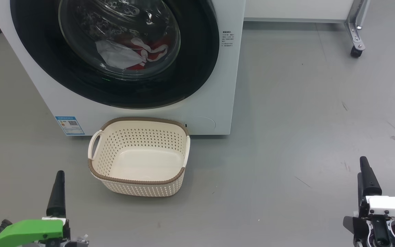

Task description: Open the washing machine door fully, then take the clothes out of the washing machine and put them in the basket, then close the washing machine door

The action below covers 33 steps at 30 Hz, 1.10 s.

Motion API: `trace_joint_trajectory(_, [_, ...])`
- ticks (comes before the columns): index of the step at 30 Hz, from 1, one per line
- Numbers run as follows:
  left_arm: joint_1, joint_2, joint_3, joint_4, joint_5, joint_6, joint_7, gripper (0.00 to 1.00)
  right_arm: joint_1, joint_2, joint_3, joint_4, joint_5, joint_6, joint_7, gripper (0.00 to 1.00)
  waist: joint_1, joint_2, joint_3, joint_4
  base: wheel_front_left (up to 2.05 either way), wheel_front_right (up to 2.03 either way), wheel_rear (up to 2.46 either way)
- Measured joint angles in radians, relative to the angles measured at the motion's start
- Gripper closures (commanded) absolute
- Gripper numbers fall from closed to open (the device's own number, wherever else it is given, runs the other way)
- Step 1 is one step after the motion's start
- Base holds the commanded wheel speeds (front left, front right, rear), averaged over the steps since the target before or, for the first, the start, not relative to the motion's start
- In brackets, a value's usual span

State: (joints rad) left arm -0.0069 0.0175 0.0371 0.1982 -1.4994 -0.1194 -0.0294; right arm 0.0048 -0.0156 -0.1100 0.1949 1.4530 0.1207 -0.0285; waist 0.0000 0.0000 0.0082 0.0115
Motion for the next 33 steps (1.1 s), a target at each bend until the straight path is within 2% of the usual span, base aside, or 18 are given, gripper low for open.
trace_joint_trajectory(13, [-0.004, 0.001, 0.015, -0.046, 0.119, 0.000, -0.029, 0.00, -0.002, -0.006, 0.008, -0.060, -0.120, 0.000, -0.030, 0.00, 0.0000, 0.0000, 0.000, 0.004, 0.00, 0.00, 0.00])
trace_joint_trajectory(16, [-0.004, 0.004, 0.022, -0.052, 0.183, 0.000, -0.041, 0.00, -0.002, -0.007, 0.013, -0.070, -0.155, 0.000, -0.040, 0.00, 0.0000, 0.0000, 0.001, 0.005, 0.00, 0.00, 0.00])
trace_joint_trajectory(33, [-0.003, 0.024, -0.075, -0.098, 0.487, 0.000, -0.088, 0.00, -0.002, -0.040, 0.077, -0.098, -0.406, -0.002, -0.090, 0.00, 0.0000, 0.0000, 0.008, 0.008, 0.00, 0.00, 0.00])
